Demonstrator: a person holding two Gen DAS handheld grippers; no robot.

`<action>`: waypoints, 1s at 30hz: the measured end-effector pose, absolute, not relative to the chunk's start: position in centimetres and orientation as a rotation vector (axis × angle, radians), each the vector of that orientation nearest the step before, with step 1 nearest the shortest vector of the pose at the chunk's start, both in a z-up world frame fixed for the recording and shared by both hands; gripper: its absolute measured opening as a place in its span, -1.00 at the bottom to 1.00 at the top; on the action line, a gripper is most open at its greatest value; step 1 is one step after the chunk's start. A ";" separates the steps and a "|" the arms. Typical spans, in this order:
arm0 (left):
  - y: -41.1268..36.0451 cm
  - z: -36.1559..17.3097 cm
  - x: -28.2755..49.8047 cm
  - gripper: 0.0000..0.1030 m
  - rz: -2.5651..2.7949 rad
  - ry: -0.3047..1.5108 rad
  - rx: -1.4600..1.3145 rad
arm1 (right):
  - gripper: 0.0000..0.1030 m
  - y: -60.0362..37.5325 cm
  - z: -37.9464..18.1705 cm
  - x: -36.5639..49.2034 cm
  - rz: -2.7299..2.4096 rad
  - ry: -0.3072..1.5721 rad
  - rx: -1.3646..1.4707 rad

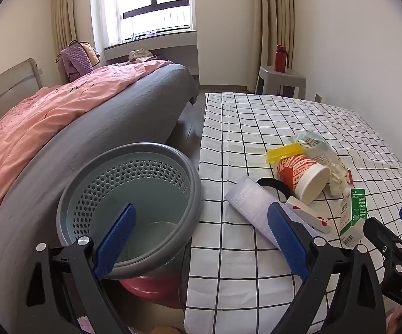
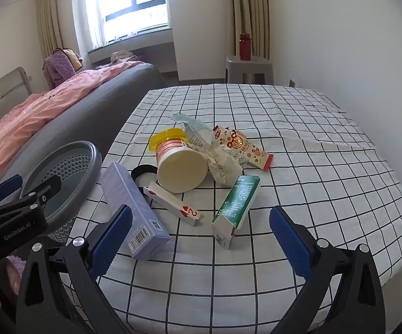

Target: Collect trash

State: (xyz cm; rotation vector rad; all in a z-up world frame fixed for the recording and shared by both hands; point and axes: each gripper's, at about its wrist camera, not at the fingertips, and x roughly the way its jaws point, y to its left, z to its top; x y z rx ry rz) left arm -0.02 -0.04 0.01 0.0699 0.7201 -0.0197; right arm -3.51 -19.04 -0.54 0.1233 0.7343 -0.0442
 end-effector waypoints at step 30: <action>0.5 1.0 0.0 0.77 -0.008 0.708 0.069 | 0.88 -19.2 -0.4 -3.7 -0.046 0.724 0.128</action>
